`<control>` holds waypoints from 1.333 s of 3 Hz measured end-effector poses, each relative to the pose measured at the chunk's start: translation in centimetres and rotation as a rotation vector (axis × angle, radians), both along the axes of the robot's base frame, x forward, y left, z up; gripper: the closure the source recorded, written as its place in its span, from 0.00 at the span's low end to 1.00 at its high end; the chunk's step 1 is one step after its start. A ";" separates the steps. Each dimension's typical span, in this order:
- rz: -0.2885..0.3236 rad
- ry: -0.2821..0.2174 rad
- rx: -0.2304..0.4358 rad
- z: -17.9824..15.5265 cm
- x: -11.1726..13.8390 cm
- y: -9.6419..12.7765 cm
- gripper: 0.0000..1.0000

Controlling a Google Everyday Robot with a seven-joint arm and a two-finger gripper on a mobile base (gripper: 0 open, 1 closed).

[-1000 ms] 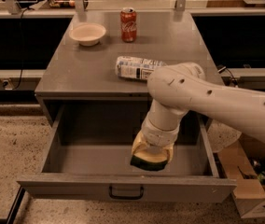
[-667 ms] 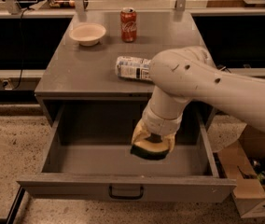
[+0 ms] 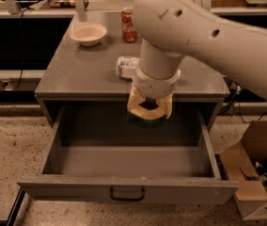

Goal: Pick sponge from top drawer and place on counter

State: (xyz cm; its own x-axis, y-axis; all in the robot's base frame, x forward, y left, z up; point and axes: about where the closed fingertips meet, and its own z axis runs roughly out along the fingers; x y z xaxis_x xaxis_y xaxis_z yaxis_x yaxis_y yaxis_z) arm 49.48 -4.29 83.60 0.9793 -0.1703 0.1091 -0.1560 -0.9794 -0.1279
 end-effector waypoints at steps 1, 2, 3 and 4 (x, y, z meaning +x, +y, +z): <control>0.044 -0.068 -0.028 5.6 1.7 2.1 1.00; 0.101 -0.128 -0.035 11.7 2.8 4.9 1.00; 0.132 -0.195 -0.023 15.6 6.3 9.0 1.00; 0.144 -0.256 0.000 16.8 10.3 13.4 1.00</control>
Offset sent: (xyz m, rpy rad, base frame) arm 0.0377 0.0847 0.2045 -0.0549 -0.1882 0.1774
